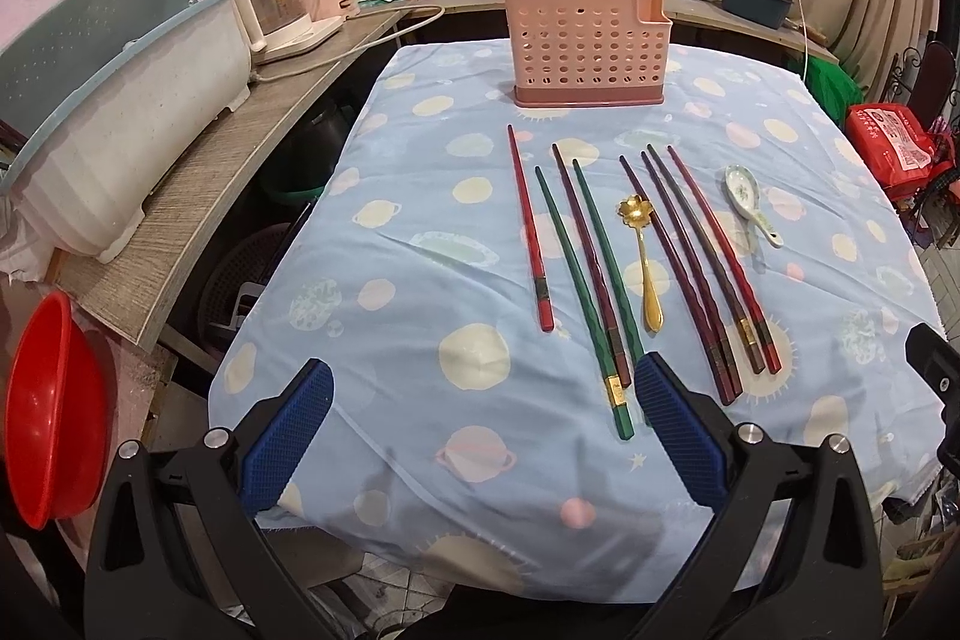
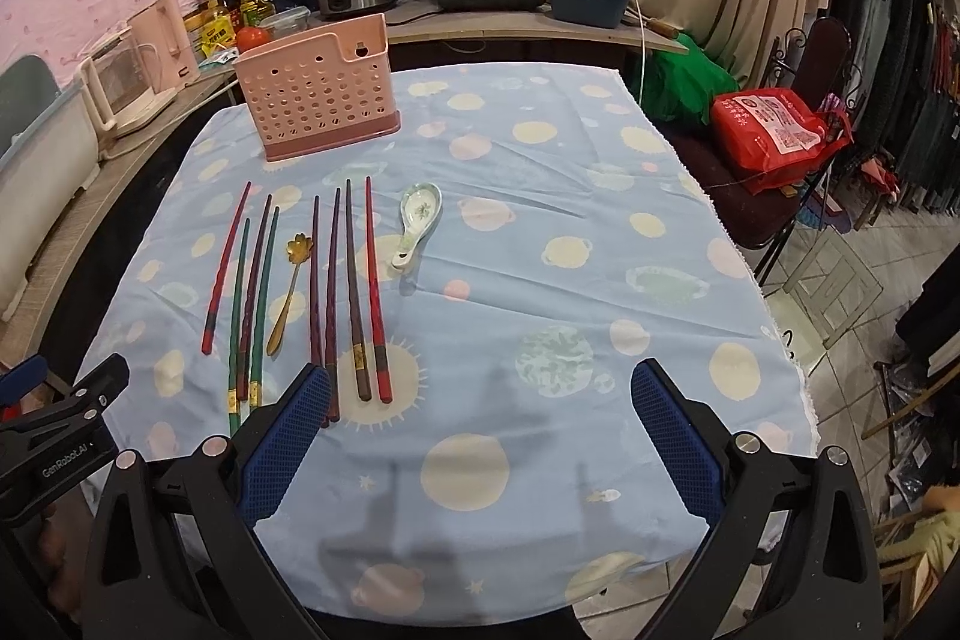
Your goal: Organize utensils
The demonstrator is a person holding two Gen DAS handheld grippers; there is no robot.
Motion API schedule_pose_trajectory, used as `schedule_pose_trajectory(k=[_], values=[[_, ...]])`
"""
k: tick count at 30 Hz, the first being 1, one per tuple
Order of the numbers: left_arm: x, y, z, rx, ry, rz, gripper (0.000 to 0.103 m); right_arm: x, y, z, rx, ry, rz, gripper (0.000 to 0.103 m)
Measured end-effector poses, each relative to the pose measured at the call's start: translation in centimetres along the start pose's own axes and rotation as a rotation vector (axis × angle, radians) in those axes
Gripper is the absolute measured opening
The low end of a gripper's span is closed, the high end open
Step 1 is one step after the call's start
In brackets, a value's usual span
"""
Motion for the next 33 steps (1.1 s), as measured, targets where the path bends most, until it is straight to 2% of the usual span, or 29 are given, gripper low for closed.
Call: schedule_pose_trajectory(k=[33], values=[[0.34,0.25,-0.4,-0.005,0.008,0.006,0.096,-0.05,0.43,-0.02,-0.006,-0.002,0.005,0.096]])
Point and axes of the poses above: each gripper's, at about its wrist camera, not at the fingertips, and x roughly the way its jaws point, y to its left, z to its top, the point moved 9 cm from there along x, roughly the way its jaws point, and after that the axes turned 6 degrees about -z, right-handed, at the moved point
